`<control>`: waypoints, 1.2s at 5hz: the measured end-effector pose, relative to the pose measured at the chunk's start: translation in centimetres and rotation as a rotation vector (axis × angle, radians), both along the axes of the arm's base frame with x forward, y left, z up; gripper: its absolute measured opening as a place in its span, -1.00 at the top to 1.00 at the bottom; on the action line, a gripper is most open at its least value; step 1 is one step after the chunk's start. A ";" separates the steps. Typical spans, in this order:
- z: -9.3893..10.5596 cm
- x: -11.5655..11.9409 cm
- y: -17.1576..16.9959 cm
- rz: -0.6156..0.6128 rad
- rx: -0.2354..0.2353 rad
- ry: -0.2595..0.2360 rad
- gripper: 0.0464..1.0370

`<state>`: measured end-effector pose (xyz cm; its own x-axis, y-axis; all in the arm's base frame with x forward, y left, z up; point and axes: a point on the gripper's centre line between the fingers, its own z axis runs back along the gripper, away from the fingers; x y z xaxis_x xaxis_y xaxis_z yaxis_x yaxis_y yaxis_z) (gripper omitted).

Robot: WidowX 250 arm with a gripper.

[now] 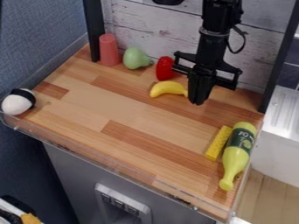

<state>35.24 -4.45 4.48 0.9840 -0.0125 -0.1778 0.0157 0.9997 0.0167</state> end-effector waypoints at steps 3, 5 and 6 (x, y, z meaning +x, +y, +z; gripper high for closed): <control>1.9 2.1 2.5 -0.466 -0.033 -0.007 -0.49; 2.8 3.0 4.0 -0.481 -0.029 -0.003 -0.93; 2.5 3.0 4.3 -0.370 -0.023 -0.003 -0.93</control>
<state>38.24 -0.19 6.97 0.9125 -0.3720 -0.1703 0.3766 0.9264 -0.0056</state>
